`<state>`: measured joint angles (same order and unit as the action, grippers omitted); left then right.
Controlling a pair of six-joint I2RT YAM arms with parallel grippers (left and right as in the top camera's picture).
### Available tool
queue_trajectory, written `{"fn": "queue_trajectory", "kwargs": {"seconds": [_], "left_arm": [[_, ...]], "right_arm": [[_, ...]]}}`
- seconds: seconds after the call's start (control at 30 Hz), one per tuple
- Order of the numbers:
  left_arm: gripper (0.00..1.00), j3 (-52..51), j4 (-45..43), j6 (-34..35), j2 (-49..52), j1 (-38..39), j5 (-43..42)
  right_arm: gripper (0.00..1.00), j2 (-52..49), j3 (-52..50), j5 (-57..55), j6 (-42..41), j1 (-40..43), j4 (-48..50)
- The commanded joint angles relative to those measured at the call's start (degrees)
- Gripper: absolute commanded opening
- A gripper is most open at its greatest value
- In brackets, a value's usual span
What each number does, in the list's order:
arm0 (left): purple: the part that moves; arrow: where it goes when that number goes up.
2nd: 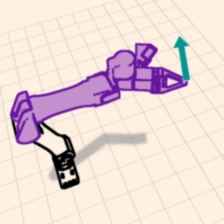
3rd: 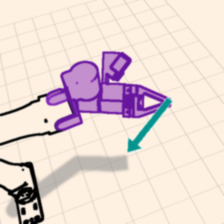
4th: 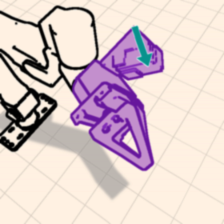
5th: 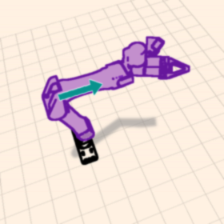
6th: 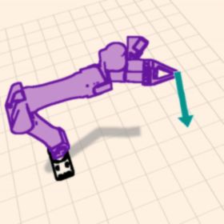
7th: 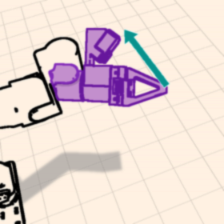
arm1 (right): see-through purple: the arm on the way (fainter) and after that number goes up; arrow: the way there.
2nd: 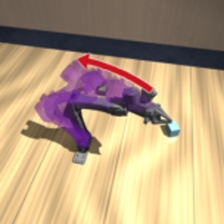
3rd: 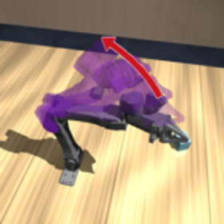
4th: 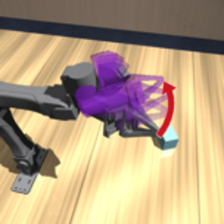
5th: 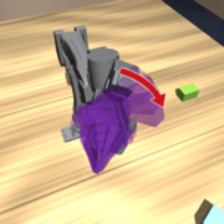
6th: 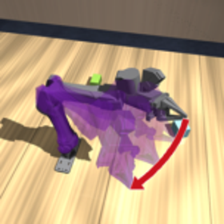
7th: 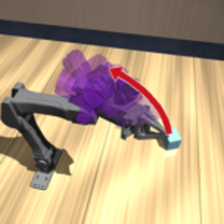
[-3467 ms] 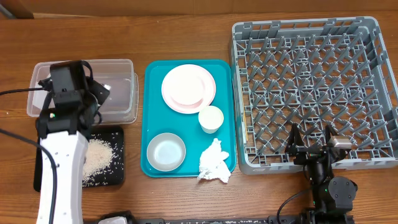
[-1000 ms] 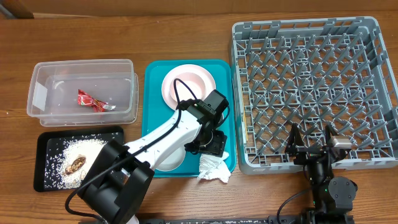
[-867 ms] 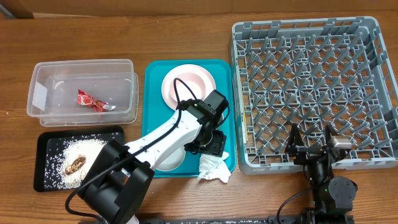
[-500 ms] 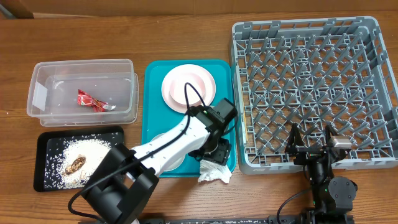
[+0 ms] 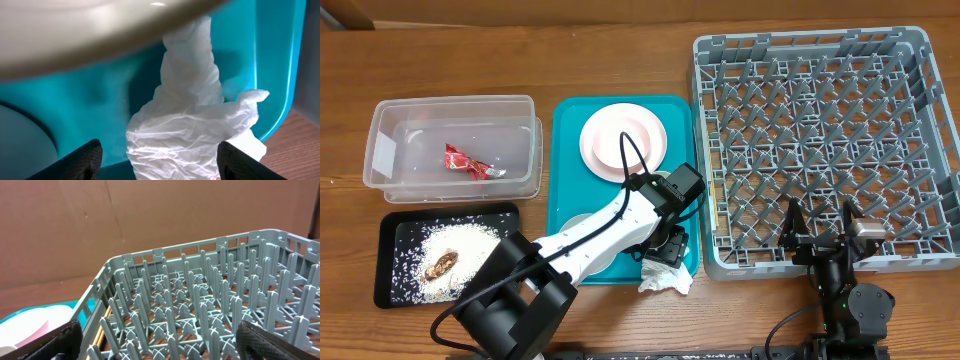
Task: Sort waste into correct bins and load items into the dishwasher
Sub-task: 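Reach the left gripper to the white tissue and grasp it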
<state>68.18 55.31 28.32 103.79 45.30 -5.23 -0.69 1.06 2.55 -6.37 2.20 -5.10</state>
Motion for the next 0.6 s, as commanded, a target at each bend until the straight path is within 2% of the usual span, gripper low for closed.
{"fn": "queue_trajectory", "kwargs": {"seconds": [0.0,0.3,0.47,0.57], "left_arm": [[0.75,-0.7,-0.4,1.0,0.9,0.1,1.2],[0.72,-3.3,-2.9,1.7,0.9,0.1,0.7],[0.6,-3.3,-3.0,1.7,0.9,0.1,0.2],[0.49,-3.3,-3.1,1.7,0.9,0.1,0.2]], "right_arm": [[1.0,0.5,-0.6,-0.3,-0.3,-0.3,0.5],[1.0,0.5,-0.6,-0.3,-0.3,-0.3,0.5],[1.0,0.5,-0.6,-0.3,-0.3,-0.3,0.5],[1.0,0.5,-0.6,-0.4,-0.3,-0.3,0.5]]}}
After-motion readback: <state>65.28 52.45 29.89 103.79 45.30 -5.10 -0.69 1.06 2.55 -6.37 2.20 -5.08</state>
